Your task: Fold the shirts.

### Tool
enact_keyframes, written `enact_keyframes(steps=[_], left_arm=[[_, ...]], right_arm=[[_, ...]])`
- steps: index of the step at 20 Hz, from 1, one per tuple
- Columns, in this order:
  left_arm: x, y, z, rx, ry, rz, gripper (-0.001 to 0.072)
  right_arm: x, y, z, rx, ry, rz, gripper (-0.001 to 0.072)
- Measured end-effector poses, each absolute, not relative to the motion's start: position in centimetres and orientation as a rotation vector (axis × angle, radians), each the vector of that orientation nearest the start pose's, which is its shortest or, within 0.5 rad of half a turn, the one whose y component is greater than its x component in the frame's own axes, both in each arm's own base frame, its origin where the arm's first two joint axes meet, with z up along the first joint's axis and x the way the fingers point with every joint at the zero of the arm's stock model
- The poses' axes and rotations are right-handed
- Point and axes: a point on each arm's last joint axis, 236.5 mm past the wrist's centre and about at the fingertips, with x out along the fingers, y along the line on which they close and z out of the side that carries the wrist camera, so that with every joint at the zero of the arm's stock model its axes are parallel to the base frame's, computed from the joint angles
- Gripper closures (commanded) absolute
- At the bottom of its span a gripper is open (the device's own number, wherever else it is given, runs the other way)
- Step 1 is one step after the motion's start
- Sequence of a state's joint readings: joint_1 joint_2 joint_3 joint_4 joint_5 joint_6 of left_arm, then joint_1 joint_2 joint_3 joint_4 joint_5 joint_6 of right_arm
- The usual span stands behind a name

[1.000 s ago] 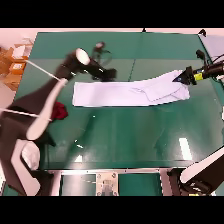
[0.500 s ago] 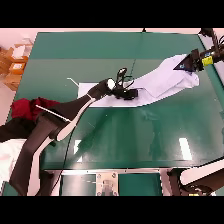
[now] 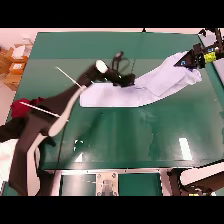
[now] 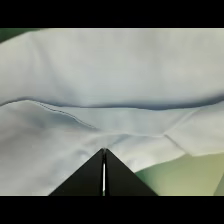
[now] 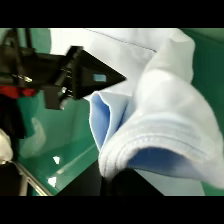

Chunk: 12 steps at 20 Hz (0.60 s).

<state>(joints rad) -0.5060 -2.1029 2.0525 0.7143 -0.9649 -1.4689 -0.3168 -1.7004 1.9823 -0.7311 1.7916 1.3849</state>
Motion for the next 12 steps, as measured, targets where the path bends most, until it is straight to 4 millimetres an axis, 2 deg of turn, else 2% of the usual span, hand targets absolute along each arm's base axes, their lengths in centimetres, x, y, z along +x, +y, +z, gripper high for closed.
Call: enact_keyframes(steps=[3, 6, 8, 11, 12], left_arm=[[50.0, -37.0, 6.3, -0.442, 1.081, -0.872, 0.0683], [50.4, -30.3, 9.9, -0.427, 1.086, -0.843, 0.0683], [50.3, -26.4, 11.6, -0.426, 1.093, -0.820, 0.0683], [49.8, -22.3, 12.6, -0.421, 1.119, -0.798, 0.0684], [49.6, -21.1, 12.8, -0.423, 1.128, -0.791, 0.0683]], right_arm=[[43.9, 6.6, 15.8, 0.536, 1.246, 0.681, 0.0691], [44.3, 12.4, 15.9, 0.528, 1.250, 0.741, 0.0691], [44.8, 17.4, 15.4, 0.523, 1.247, 0.781, 0.0691], [45.8, 26.3, 13.1, 0.539, 1.237, 0.830, 0.0689], [46.2, 29.3, 12.0, 0.547, 1.226, 0.839, 0.0598]])
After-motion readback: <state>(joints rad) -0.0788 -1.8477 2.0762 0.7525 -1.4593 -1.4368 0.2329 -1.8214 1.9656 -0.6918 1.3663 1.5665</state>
